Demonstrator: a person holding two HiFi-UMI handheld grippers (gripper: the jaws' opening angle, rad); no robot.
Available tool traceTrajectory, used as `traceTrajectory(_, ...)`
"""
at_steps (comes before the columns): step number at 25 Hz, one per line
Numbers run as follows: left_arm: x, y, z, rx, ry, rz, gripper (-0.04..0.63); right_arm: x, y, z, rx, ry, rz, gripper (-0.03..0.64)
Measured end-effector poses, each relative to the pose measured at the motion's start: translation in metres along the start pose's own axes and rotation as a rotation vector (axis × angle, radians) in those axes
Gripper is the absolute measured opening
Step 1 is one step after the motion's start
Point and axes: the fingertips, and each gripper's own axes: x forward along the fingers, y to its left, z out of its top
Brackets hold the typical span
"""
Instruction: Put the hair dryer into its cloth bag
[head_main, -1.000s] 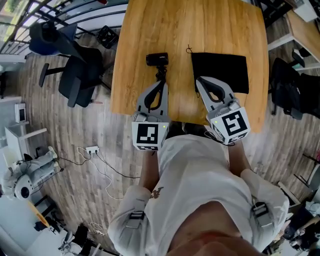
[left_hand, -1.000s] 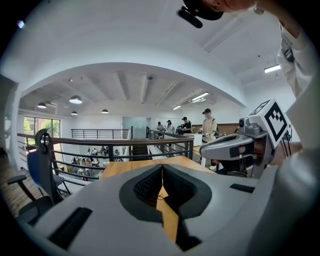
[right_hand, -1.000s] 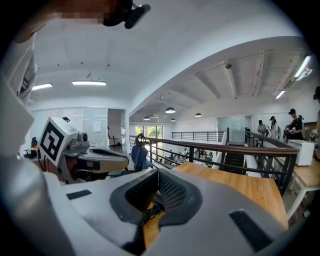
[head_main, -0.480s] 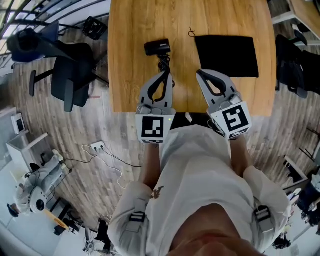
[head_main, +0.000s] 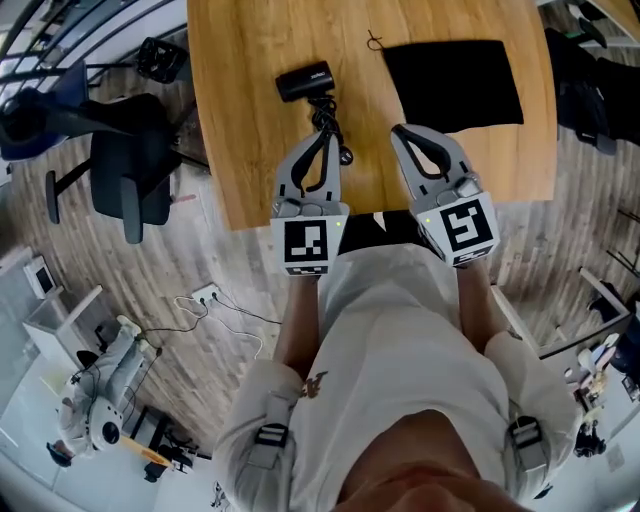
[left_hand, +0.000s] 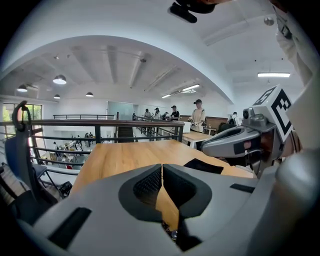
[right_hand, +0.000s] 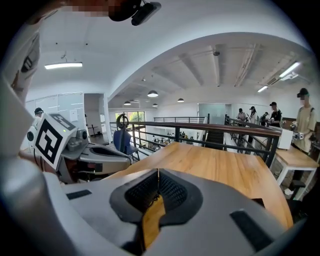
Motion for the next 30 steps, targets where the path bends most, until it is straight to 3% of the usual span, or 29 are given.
traceTrajectory(20, 0.056, 0.026, -0.083, -0.069, 0.149, 0.107, 0.025, 0.041, -0.008, -0.068, 0.026, 0.125, 0.066, 0.021)
traceTrajectory(23, 0.065, 0.025, -0.095, -0.098, 0.172, 0.094, 0.099, 0.043, -0.012, -0.074, 0.031, 0.136, 0.071, 0.021)
traceTrajectory(30, 0.078, 0.031, -0.122, -0.124, 0.242, 0.150, 0.167, 0.046, -0.025, -0.092, 0.043, 0.167, 0.075, 0.021)
